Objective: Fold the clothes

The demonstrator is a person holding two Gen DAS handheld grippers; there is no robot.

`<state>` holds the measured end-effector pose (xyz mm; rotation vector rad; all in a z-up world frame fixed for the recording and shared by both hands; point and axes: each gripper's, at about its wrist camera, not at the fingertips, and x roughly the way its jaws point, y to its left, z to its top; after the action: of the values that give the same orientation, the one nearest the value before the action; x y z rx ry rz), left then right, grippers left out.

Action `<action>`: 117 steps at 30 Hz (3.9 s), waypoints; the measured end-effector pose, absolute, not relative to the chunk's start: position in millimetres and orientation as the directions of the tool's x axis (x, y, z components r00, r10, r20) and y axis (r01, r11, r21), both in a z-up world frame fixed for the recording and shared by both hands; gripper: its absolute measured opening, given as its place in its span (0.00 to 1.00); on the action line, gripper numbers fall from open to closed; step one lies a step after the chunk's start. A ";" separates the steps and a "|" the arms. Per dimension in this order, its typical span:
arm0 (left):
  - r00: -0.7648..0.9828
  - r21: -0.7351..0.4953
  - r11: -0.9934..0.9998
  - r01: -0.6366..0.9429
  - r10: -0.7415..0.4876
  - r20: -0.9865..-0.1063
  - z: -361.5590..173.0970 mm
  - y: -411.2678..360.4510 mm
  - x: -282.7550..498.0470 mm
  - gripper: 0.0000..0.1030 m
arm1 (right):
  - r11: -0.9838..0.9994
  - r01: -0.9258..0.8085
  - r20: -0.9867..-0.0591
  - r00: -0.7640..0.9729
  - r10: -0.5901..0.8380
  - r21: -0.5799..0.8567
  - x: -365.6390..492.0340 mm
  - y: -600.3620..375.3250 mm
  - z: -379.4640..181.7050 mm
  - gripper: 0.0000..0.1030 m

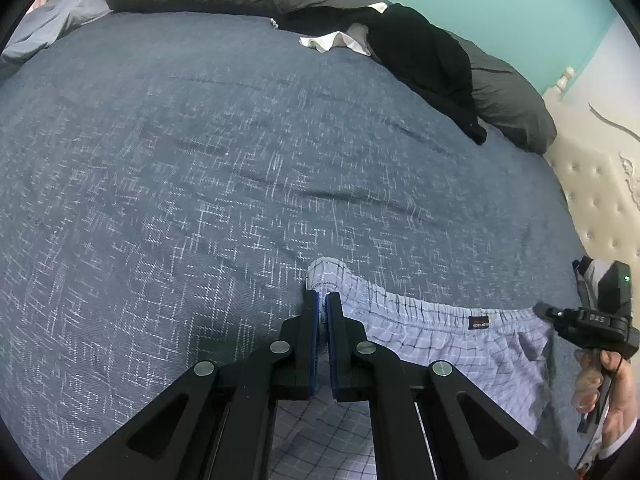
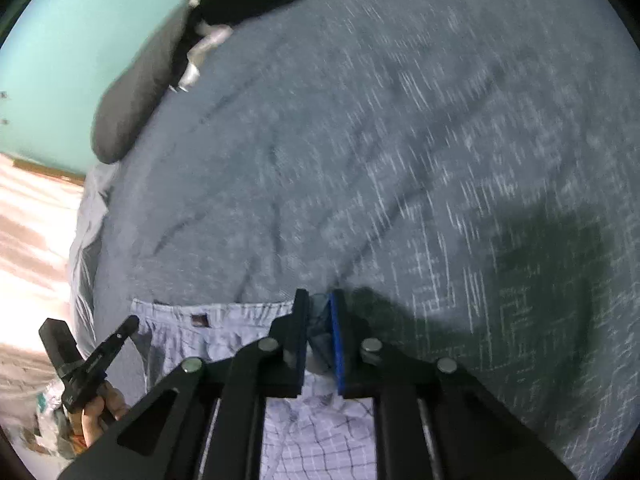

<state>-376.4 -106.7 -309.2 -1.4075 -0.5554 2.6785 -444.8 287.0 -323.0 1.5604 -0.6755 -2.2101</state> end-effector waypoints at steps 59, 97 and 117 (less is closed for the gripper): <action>-0.582 -0.395 -0.902 0.177 0.228 -0.780 -337.2 -112.3 -396.2 0.40 | -0.858 0.067 -0.756 -0.443 -0.483 0.509 -454.3 281.0 -339.8 0.22; -0.665 -0.284 -0.956 0.074 0.165 -0.729 -322.3 -90.1 -416.0 0.06 | -0.888 0.200 -0.738 -0.498 -0.456 0.414 -464.0 264.8 -327.2 0.07; -0.609 -0.368 -0.915 0.163 0.200 -0.767 -341.2 -115.0 -415.4 0.26 | -0.875 0.089 -0.765 -0.448 -0.462 0.476 -483.3 274.6 -340.6 0.17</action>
<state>-415.4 -115.0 -341.2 -1.3786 -0.6415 2.7250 -483.3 274.6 -340.6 1.4187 -0.5321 -2.3642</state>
